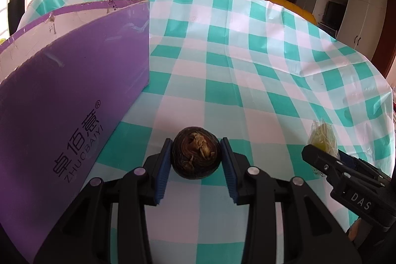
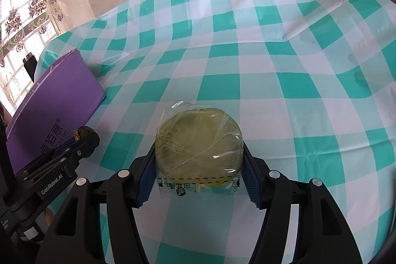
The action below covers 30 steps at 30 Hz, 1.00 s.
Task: Organize fruits
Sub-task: 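Carry the passion fruit and cabbage over the purple box with both tools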
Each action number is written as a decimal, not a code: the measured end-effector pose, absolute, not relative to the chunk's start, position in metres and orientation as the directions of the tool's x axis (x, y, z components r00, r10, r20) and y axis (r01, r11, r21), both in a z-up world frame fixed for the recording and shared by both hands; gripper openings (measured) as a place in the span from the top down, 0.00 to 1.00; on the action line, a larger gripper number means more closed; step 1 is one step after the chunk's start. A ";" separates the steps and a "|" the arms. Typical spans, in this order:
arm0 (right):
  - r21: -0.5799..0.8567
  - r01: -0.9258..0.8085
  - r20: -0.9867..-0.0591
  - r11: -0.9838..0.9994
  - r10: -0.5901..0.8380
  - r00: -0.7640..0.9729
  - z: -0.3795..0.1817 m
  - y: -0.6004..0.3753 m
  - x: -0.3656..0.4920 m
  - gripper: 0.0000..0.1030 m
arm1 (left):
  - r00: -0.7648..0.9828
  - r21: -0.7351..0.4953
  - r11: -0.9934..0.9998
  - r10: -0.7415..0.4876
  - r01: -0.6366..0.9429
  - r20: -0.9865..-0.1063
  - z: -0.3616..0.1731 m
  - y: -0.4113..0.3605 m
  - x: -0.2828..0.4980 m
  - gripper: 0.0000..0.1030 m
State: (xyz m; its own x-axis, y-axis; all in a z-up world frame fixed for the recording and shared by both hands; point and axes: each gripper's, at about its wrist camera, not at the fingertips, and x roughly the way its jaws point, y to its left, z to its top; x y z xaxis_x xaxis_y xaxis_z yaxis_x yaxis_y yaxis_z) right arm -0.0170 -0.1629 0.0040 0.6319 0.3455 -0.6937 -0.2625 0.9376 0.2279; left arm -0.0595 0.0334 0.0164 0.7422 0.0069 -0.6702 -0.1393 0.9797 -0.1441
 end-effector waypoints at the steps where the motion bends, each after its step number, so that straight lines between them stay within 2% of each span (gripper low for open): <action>1: 0.225 -0.264 -0.695 0.938 0.345 0.630 0.004 -0.161 -0.018 0.41 | 0.747 -0.136 0.981 0.013 -0.139 -0.665 0.018 0.033 -0.062 0.62; 7: 0.265 -0.261 -0.669 0.928 0.372 0.643 0.013 -0.160 -0.030 0.41 | 0.810 -0.088 0.989 0.044 -0.117 -0.584 0.039 0.032 -0.094 0.62; 14: 0.317 -0.319 -0.589 0.893 0.449 0.672 0.041 -0.143 -0.041 0.41 | 0.903 -0.061 0.987 0.110 -0.149 -0.416 0.092 0.049 -0.142 0.62; 19: 0.330 -0.389 -0.536 0.860 0.510 0.673 0.065 -0.120 -0.048 0.41 | 0.928 -0.058 0.978 0.170 -0.200 -0.332 0.125 0.070 -0.171 0.62; 30: 0.272 -0.582 -0.490 0.766 0.631 0.602 0.105 -0.034 -0.062 0.41 | 0.895 -0.054 0.918 0.367 -0.392 -0.254 0.166 0.149 -0.209 0.62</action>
State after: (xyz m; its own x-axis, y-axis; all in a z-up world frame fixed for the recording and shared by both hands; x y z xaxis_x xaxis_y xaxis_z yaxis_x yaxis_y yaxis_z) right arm -0.0621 -0.0345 0.1052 0.6016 0.6309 -0.4900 -0.5819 0.7663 0.2722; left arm -0.2093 0.1486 0.1664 0.8946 0.3673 -0.2544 -0.3923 0.9183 -0.0538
